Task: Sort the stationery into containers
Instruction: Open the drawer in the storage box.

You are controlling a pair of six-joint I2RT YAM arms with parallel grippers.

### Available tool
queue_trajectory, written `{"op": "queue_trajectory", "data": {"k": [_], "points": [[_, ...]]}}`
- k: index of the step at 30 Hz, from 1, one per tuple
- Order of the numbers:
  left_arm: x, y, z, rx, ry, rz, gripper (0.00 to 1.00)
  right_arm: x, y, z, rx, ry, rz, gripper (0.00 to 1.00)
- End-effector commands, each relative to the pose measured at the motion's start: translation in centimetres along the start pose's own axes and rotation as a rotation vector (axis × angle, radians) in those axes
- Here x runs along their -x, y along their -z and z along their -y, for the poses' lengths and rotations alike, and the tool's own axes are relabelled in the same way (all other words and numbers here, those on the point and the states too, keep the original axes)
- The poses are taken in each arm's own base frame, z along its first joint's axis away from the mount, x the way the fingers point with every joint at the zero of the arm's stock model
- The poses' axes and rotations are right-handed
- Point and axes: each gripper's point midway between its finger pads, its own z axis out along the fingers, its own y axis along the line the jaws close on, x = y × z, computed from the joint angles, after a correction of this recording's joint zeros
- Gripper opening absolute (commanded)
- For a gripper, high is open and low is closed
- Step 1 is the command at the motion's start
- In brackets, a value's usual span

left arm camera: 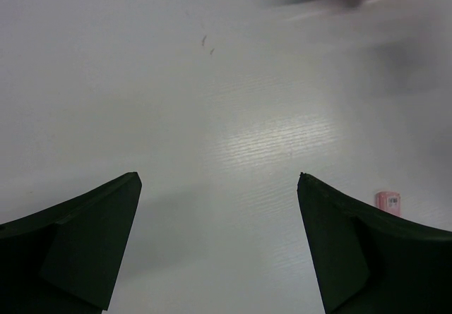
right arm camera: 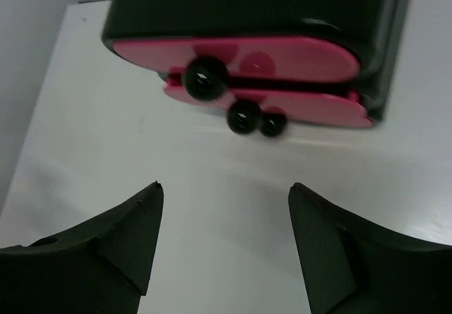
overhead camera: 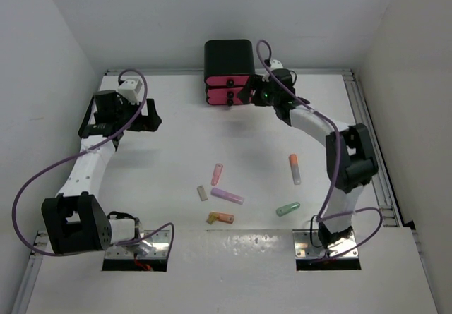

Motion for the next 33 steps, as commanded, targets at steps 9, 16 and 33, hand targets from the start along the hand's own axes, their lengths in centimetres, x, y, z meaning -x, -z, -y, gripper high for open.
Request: {"op": "queue_trajectory", "data": {"k": [9,16,33], "points": [[1.7,-0.2,-0.3,0.041,0.017,0.058,1.00,3.4,-8.3,-4.1,0.049,-0.132,0.090,0.69],[1.4,-1.0,-0.5,0.034,0.024,0.047,1.00,3.4,-8.9,-3.7,0.039,-0.128,0.101,0.62],[0.4,-1.5,-1.1,0.050,0.019,0.026,1.00,5.0,-9.5,-4.5,0.065,-0.244,0.101,0.43]]}}
